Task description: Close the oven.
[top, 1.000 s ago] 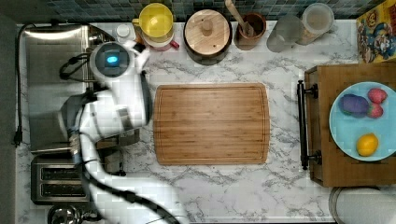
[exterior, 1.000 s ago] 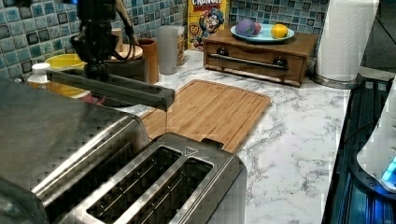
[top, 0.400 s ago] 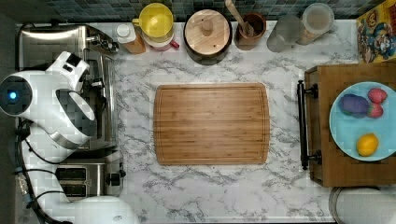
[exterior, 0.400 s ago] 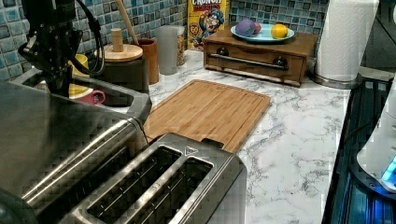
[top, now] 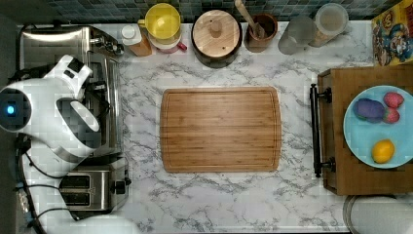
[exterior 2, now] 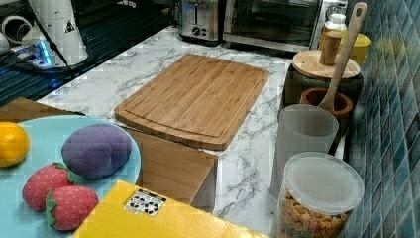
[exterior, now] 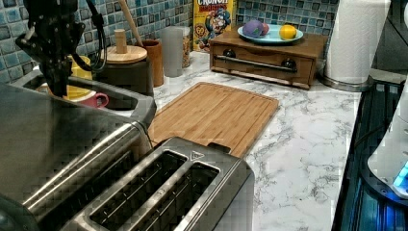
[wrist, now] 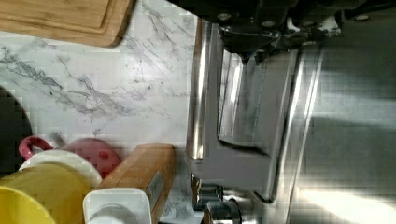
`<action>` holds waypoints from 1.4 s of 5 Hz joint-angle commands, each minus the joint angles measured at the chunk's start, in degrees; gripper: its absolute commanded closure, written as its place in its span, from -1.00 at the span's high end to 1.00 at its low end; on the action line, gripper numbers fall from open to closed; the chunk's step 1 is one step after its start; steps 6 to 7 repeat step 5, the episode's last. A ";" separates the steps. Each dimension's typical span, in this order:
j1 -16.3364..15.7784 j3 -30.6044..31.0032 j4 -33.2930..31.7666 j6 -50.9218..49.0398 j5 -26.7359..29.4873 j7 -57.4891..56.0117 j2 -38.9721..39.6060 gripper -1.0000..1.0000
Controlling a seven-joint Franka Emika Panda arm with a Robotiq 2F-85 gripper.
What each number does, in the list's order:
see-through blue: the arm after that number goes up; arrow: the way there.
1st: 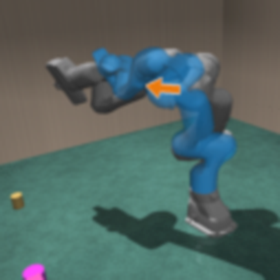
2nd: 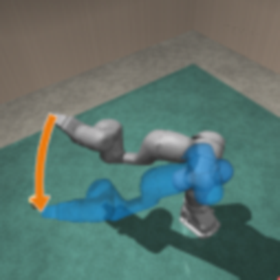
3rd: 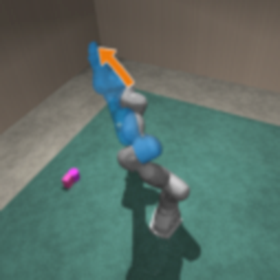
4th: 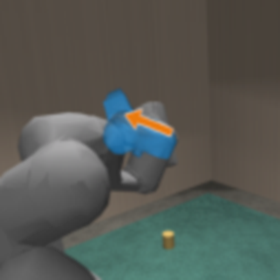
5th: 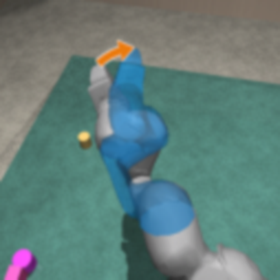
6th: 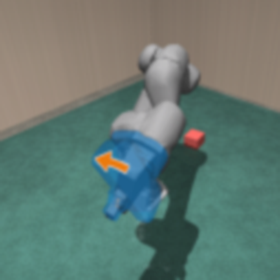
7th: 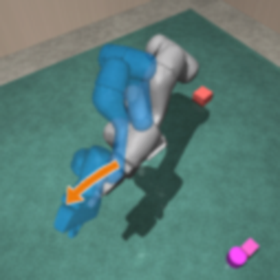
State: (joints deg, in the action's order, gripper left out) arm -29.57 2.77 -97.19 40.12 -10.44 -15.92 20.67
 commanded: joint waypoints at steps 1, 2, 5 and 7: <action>-4.66 1.24 -0.53 -0.71 -4.07 5.40 -11.76 -1.00; -4.89 1.00 -0.53 -0.70 -4.01 5.36 -11.76 -1.00; -4.57 1.33 -0.53 -0.71 -4.08 5.41 -11.76 -1.00; -4.57 1.33 -0.53 -0.71 -4.08 5.41 -11.76 -1.00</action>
